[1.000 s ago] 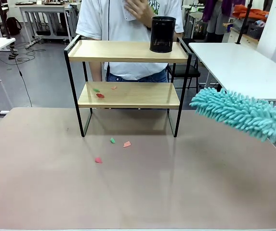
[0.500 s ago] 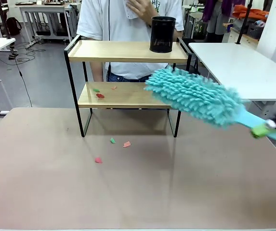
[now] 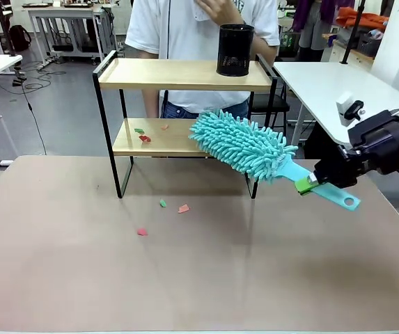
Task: Clean the shelf.
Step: Clean the remaining tier of the Shelf with the Duster once objects are removed.
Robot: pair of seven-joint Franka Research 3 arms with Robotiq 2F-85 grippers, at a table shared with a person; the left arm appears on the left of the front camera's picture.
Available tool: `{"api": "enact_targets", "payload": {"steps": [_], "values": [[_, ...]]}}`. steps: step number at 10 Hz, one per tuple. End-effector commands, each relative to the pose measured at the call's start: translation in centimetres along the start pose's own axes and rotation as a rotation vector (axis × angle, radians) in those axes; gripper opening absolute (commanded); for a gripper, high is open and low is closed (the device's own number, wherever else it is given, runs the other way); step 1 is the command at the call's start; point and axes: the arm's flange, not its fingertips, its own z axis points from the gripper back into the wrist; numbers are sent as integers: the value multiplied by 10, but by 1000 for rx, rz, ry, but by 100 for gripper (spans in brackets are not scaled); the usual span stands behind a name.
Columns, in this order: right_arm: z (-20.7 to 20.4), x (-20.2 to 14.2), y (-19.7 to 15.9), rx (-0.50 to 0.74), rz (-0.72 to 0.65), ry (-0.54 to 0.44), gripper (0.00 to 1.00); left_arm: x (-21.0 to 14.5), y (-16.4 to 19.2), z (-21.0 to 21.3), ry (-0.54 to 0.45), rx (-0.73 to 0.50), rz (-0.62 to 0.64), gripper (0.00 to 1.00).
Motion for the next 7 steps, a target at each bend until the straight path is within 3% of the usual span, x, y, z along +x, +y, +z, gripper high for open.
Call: {"api": "enact_targets", "payload": {"steps": [1, 3, 4, 7], "values": [[8, -1, 8, 3, 17, -21, 12, 0, 0, -1, -19, -24, -22, 100], [3, 0, 2, 1, 9, -2, 12, 0, 0, -1, -19, -24, -22, 100], [-6, 6, 6, 1, -6, -54, 12, 0, 0, -1, -19, -24, -22, 100], [-42, 54, 25, -97, -54, -78, 12, 0, 0, -1, -19, -24, -22, 100]]}}
